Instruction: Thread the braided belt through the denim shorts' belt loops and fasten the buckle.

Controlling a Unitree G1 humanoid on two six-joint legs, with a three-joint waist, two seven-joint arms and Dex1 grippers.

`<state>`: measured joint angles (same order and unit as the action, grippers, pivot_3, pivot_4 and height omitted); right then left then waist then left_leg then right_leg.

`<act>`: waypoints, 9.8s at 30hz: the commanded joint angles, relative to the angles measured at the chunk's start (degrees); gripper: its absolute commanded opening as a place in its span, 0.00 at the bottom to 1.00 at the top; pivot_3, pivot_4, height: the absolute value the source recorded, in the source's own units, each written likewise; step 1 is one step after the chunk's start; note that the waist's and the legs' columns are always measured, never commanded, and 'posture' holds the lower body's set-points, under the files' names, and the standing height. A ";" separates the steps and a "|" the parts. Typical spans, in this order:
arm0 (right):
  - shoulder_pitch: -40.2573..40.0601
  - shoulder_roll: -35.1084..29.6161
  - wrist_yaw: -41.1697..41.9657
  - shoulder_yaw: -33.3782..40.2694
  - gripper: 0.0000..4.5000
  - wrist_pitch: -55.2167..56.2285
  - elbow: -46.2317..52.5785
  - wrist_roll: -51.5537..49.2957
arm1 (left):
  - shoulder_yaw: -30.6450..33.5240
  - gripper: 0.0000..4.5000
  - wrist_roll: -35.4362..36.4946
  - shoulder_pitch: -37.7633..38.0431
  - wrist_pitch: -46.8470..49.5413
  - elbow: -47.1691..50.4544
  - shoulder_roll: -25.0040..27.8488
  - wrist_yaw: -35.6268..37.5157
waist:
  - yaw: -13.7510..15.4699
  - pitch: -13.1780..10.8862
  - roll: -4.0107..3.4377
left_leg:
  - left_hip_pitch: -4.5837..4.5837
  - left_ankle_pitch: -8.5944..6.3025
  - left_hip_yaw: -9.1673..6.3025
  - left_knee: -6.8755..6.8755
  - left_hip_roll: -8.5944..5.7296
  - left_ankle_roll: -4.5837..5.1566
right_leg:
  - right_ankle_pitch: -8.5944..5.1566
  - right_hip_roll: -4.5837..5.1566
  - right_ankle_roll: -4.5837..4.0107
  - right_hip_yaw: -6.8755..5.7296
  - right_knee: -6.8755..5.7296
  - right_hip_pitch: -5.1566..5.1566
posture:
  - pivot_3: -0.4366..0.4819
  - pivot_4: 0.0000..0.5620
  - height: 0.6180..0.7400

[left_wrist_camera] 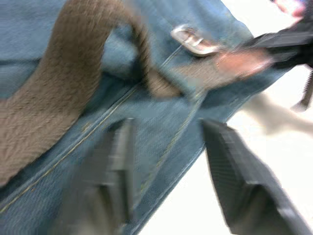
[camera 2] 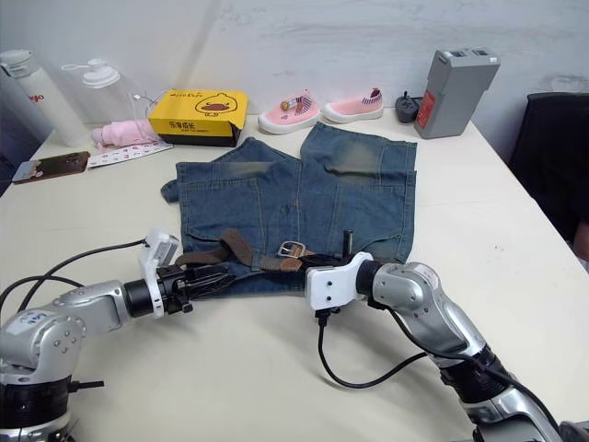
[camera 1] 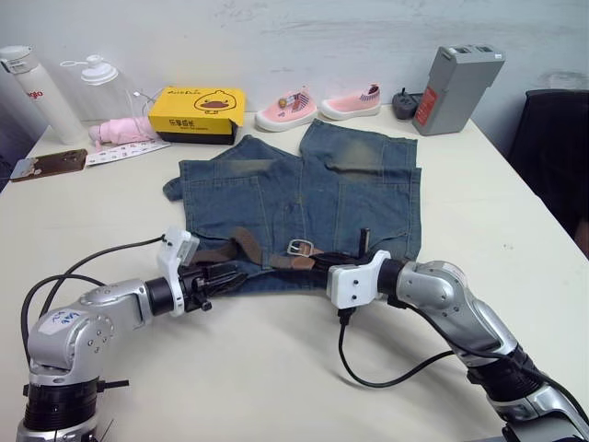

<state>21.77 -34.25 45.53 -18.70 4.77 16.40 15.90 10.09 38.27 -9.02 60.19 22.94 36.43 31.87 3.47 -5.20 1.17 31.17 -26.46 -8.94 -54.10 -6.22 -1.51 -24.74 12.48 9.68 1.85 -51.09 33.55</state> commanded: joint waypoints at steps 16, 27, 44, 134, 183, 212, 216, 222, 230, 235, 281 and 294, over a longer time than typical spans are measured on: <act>6.62 -11.64 12.22 20.32 0.00 -18.62 4.76 -29.06 | -10.10 0.01 -11.77 5.35 -20.25 2.92 6.06 7.45 | 0.95 0.20 -0.33 | 0.03 -0.27 0.20 -0.02 0.01 0.49 | -0.16 0.15 -0.31 -0.01 0.10 -0.11 | 0.48 0.27 0.00; 7.46 -8.78 9.59 13.85 0.00 -15.74 3.60 -23.84 | 3.45 0.76 18.50 -10.54 -9.36 9.67 1.60 1.50 | 1.08 -0.01 -0.26 | 0.03 -0.12 -0.07 -0.03 -0.02 0.35 | -0.06 0.07 -0.13 -0.04 0.13 -0.08 | 0.48 0.27 0.00; 8.18 -8.48 9.64 13.04 0.00 -19.14 8.66 -24.81 | -18.43 0.64 -20.48 -15.91 -39.45 -3.37 -4.10 2.39 | 0.99 -0.02 -0.11 | 0.05 0.05 0.14 -0.05 -0.03 0.09 | 0.10 0.05 0.15 -0.02 0.25 -0.05 | 0.48 0.27 0.00; 8.94 10.45 -13.63 -0.48 0.01 -62.79 16.41 -21.37 | -19.78 0.00 -24.22 -11.71 -16.27 -2.10 -4.60 1.49 | -0.25 0.25 -0.11 | -0.08 0.25 -0.08 0.00 -0.12 -0.10 | 0.22 0.02 0.36 -0.03 -0.11 -0.03 | 0.48 0.27 0.00; 19.87 -5.80 -0.81 -8.73 0.41 -5.95 -10.12 2.69 | -25.99 0.00 -31.25 -16.07 -22.98 -6.16 -9.12 2.96 | -0.46 0.39 0.06 | 0.02 0.25 0.02 0.00 -0.10 -0.07 | 0.28 0.04 0.49 -0.05 -0.10 0.01 | 0.48 0.27 0.00; 12.62 -2.67 -0.89 -2.16 0.00 -11.96 -4.72 5.37 | -2.67 0.16 -11.13 -26.40 -15.94 -31.19 4.38 22.34 | -0.99 0.43 0.10 | 0.04 0.26 -0.17 -0.12 -0.16 -0.08 | 0.19 0.04 0.30 -0.08 -0.55 0.07 | 0.48 0.27 0.00; 10.60 -2.89 -2.10 0.01 0.00 -11.98 -2.50 5.01 | -7.95 0.16 -17.71 -32.75 -23.52 -45.46 3.19 23.18 | -0.97 0.47 0.16 | 0.07 0.24 -0.14 -0.16 -0.20 -0.07 | 0.20 0.06 0.31 -0.03 -0.64 0.13 | 0.48 0.27 0.00; 4.09 -5.59 -2.63 13.45 0.00 -14.68 2.34 -2.32 | -16.66 0.16 -26.87 -31.22 -35.19 -53.46 2.76 26.15 | -1.72 0.48 0.19 | 0.10 0.21 -0.12 -0.15 -0.18 -0.02 | 0.20 0.05 0.31 -0.05 -0.65 0.19 | 0.48 0.27 0.00; 2.00 -11.30 -2.99 26.50 0.00 -12.13 -0.57 -8.58 | -16.61 0.16 -29.67 -29.00 -42.82 -56.03 1.77 25.80 | -1.95 0.87 -0.04 | 0.04 0.12 0.01 -0.17 -0.11 0.15 | 0.18 0.19 0.32 -0.04 -0.57 0.09 | 0.48 0.27 0.00; 4.19 -7.95 -1.92 18.55 0.00 -13.05 3.50 -8.17 | -13.30 0.16 -27.37 -29.65 -42.94 -52.97 0.26 24.26 | -1.94 0.88 -0.05 | 0.04 0.09 -0.02 -0.18 -0.06 0.21 | 0.17 0.16 0.33 -0.02 -0.55 0.12 | 0.48 0.27 0.00; 9.58 5.84 -3.46 12.14 0.60 -41.49 6.74 -8.95 | -10.44 0.00 -18.11 -22.73 -36.25 -18.13 -21.86 5.12 | -2.16 0.84 0.08 | 0.07 0.23 -0.16 -0.16 -0.12 -0.03 | 0.22 0.08 0.34 0.01 -0.52 0.09 | 0.48 0.27 0.00; 8.66 10.12 -4.61 -9.36 0.22 -55.66 9.12 -7.48 | -8.44 0.00 -15.82 -18.06 -34.12 -10.23 -23.26 1.17 | -2.01 0.95 0.13 | 0.02 0.26 -0.14 -0.15 -0.24 -0.09 | 0.24 0.12 0.39 0.04 -0.41 0.03 | 0.48 0.27 0.00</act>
<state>30.17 -24.75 42.24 -26.08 -49.19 26.49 7.32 -0.22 20.61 -26.81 26.03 8.84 13.05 33.85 1.47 -4.25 1.30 31.18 -26.20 -9.09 -54.25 -6.42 -1.60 -24.49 12.58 10.08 1.88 -51.50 33.57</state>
